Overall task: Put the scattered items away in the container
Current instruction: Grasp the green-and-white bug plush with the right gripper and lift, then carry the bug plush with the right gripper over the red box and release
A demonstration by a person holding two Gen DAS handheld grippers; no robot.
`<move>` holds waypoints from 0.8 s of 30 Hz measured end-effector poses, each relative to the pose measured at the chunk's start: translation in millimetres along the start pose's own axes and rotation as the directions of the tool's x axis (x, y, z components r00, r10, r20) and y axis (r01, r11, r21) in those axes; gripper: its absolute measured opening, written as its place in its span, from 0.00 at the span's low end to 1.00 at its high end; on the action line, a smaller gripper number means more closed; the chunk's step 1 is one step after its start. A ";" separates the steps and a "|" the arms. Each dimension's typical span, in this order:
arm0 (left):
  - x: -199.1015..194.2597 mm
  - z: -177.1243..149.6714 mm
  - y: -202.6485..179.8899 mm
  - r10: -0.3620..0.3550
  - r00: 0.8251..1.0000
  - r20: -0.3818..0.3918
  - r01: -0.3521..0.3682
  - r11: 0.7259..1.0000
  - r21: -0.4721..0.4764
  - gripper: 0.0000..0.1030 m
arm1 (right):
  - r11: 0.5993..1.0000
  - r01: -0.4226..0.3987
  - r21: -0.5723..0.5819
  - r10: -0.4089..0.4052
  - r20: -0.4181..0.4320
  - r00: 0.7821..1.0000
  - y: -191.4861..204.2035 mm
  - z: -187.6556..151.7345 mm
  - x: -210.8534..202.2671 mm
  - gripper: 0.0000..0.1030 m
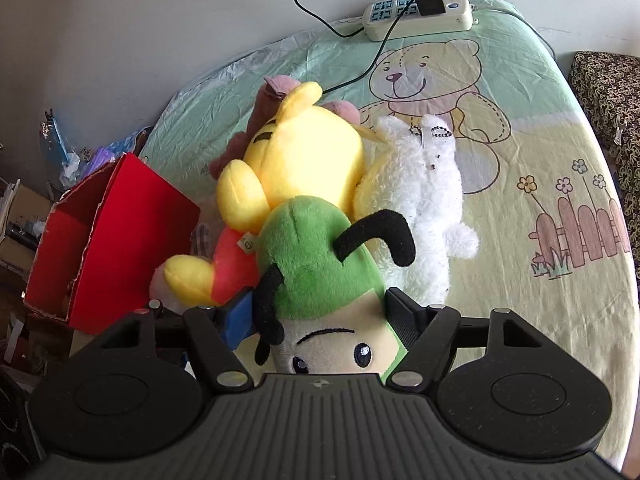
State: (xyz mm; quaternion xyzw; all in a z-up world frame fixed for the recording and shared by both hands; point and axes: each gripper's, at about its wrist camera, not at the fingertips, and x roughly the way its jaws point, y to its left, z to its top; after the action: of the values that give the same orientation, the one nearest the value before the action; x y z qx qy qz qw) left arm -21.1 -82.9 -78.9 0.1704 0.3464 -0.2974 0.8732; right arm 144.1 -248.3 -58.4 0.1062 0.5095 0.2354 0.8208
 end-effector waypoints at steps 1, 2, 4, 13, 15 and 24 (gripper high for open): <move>0.7 0.3 0.5 0.001 1.000 0.002 -0.001 1.000 -0.005 0.83 | 1.000 -0.001 0.008 0.001 0.004 1.000 -0.9 -0.5 -0.5 0.65; 0.6 0.5 0.7 0.000 1.000 0.004 0.000 1.000 -0.010 0.83 | 1.000 -0.002 0.018 0.002 0.008 1.000 -1.9 -1.2 -1.6 0.63; -2.3 0.7 0.1 -0.005 1.000 0.014 0.006 1.000 -0.020 0.81 | 0.999 -0.002 0.044 0.001 0.014 1.000 -4.7 -2.3 -5.9 0.61; -45.6 9.2 -5.7 -0.039 0.996 0.085 0.043 0.997 -0.056 0.70 | 0.996 0.004 0.088 -0.013 0.100 0.995 -0.7 -17.8 -57.9 0.59; -63.1 10.2 -6.1 -0.025 0.992 0.120 0.034 0.997 -0.069 0.70 | 0.998 -0.012 0.068 0.004 0.128 0.992 6.9 -17.3 -70.7 0.59; -143.8 -2.3 26.9 0.142 0.962 0.234 -0.112 0.984 -0.139 0.70 | 0.986 -0.123 -0.111 0.144 0.204 0.968 85.4 -5.5 -92.5 0.59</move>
State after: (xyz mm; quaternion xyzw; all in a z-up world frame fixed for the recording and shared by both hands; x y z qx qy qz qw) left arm -89.0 -3.4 23.6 0.1000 0.2432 -0.2371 0.9352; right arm 81.3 -220.5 47.2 0.1247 0.3991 0.3020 0.8568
